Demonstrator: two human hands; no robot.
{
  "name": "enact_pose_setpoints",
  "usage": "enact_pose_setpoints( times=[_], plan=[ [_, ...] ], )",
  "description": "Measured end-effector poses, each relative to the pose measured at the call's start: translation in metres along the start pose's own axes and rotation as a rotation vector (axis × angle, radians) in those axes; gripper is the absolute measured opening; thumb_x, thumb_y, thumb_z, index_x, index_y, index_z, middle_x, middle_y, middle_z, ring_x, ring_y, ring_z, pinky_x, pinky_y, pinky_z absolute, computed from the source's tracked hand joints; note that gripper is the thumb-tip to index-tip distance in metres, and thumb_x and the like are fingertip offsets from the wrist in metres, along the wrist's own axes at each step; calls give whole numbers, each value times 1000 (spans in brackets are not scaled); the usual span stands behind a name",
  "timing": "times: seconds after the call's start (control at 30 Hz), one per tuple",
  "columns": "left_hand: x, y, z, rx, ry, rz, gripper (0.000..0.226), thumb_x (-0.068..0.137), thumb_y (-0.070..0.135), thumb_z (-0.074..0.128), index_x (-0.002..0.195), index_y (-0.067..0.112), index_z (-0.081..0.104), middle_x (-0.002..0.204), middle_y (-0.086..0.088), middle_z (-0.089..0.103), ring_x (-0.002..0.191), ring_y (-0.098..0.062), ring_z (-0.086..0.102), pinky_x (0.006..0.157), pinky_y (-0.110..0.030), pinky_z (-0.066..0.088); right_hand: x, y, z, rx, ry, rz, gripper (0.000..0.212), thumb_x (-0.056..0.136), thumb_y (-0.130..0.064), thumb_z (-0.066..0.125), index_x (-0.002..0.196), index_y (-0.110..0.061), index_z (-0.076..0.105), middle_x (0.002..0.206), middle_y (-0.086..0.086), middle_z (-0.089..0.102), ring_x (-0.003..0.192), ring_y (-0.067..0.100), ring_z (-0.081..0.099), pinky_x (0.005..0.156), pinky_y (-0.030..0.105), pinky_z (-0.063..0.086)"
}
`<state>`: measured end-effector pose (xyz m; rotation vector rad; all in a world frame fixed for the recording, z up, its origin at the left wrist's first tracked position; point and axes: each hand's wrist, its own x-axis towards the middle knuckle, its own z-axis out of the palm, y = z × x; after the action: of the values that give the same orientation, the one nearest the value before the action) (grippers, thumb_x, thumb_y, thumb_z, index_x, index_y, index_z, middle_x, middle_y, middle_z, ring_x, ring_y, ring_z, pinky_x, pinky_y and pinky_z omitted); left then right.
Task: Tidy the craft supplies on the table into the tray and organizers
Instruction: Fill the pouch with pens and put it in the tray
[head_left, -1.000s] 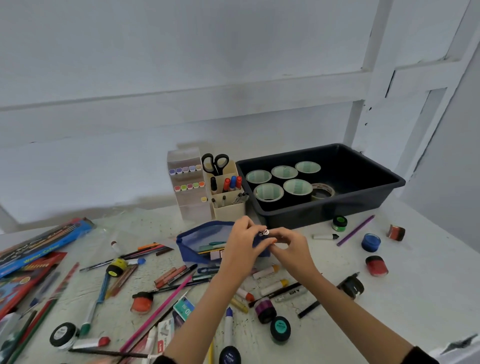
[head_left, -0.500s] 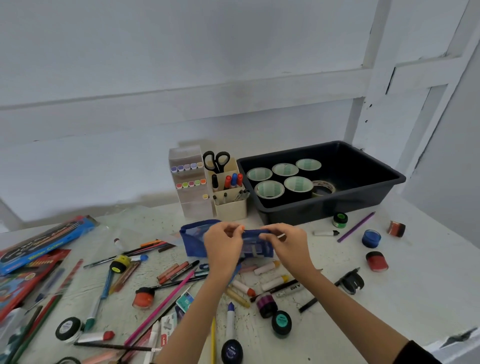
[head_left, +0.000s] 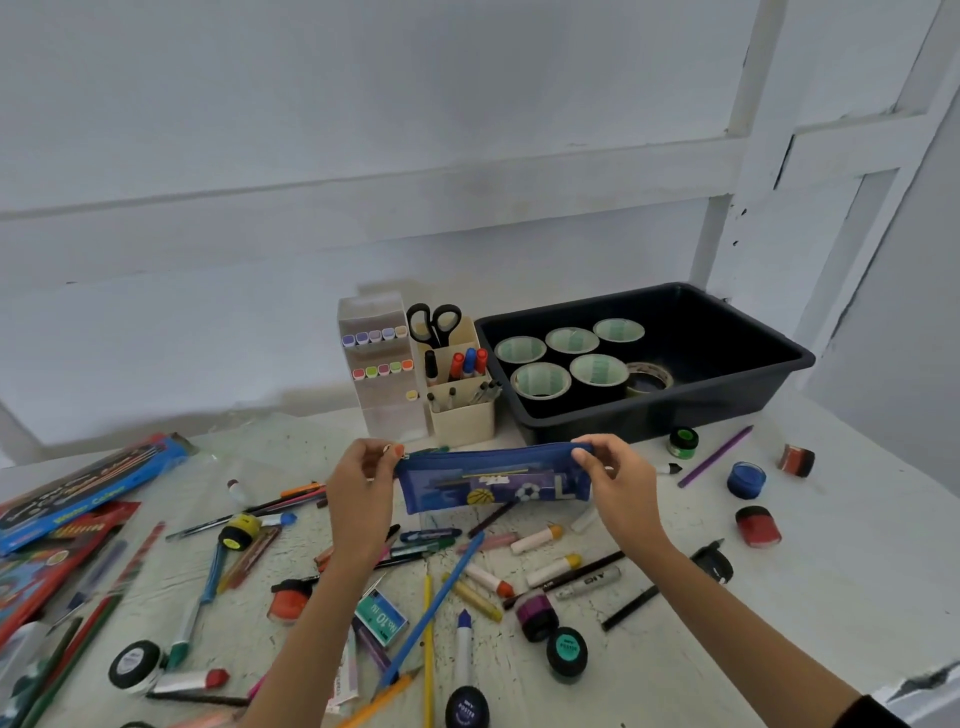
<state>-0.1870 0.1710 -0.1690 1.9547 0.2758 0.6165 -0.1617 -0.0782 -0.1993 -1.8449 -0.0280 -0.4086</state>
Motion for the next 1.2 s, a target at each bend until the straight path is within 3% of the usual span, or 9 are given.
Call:
enact_pose_setpoints(
  times=[0.07,0.13,0.23,0.4,0.7,0.8,0.93,1.07,1.2],
  plan=[
    [2,15,-5,-28,7,66,5,93,17,56,92,13,58,85,2,61,82,-17,60,66,-17,52,3,-10,-6,42,21,-46,11,91,-10,57,92,-21,61,83,-7,64,76,7,59,61,12,47],
    [5,35,-7,-65,-23,118,7,88,21,62,92,17,59,84,8,61,79,-7,59,63,-12,50,11,-25,-13,89,45,-81,10,92,-11,56,94,-18,62,85,-4,63,76,2,60,61,11,48],
    [12,65,-2,-123,-91,207,23,79,18,72,101,17,64,86,7,65,76,-2,61,67,-15,53,35,-50,-30,108,83,-149,10,92,-11,54,97,-17,61,89,-6,60,79,1,59,66,13,51],
    [33,107,32,-173,-123,300,29,74,21,77,101,18,67,85,6,66,74,-2,61,68,-15,53,99,-70,-61,117,202,-187,12,92,-13,57,98,-20,64,87,-1,65,77,6,61,71,17,51],
    [68,110,136,-143,-195,307,31,75,17,77,102,5,67,88,-3,64,79,-11,59,67,-10,47,176,-16,-94,81,214,-8,14,92,-7,57,96,-18,66,92,10,66,83,18,60,78,32,52],
    [68,92,155,-68,-295,316,20,79,12,73,97,7,66,93,-4,63,85,-14,58,75,-17,47,178,12,-100,-32,126,60,14,91,-6,58,96,-16,67,94,8,66,89,19,60,78,28,48],
    [64,69,165,147,-421,319,13,84,10,66,96,4,67,96,-7,58,87,-13,52,75,-8,38,178,33,-104,-290,-46,80,13,88,-7,62,98,-8,70,92,9,66,86,17,59,79,29,46],
    [62,64,171,398,-521,305,17,90,11,58,104,2,63,108,-10,52,98,-21,53,87,-26,41,185,38,-103,-605,-248,105,13,87,-17,65,97,-14,71,92,4,68,86,17,60,82,34,50],
    [70,70,183,769,-645,329,25,91,12,58,115,4,54,121,-12,48,107,-26,50,92,-35,43,187,34,-100,-702,-259,127,12,86,-24,66,95,-19,72,91,-1,66,88,16,60,79,34,51]
  ],
)
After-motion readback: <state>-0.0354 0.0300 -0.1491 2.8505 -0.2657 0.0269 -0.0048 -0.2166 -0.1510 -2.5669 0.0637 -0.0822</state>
